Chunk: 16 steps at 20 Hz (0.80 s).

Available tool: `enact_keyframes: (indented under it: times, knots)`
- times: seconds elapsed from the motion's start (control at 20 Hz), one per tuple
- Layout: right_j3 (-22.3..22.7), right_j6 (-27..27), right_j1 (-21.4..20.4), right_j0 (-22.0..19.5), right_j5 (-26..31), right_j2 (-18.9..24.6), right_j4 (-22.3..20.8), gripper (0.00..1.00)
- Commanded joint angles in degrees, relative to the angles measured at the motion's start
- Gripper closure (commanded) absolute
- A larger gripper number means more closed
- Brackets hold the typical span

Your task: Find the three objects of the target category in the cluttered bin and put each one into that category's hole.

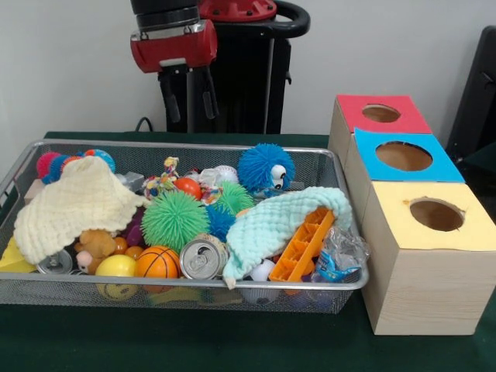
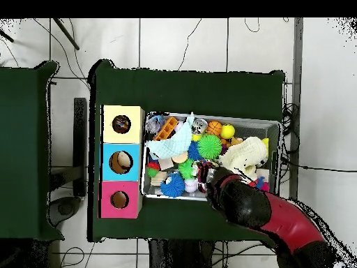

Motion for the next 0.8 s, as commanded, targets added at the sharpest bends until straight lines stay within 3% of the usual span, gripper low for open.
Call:
enact_keyframes:
  times: [0.05,0.35,0.8]
  knots:
    - [-11.0,2.6,0.1,11.2,10.5,-12.0,-12.6,0.00]
    - [-15.5,0.7,4.7,9.3,11.6,-10.9,-12.8,0.00]
    - [-18.3,1.3,7.9,8.8,13.0,-10.5,-13.6,0.00]
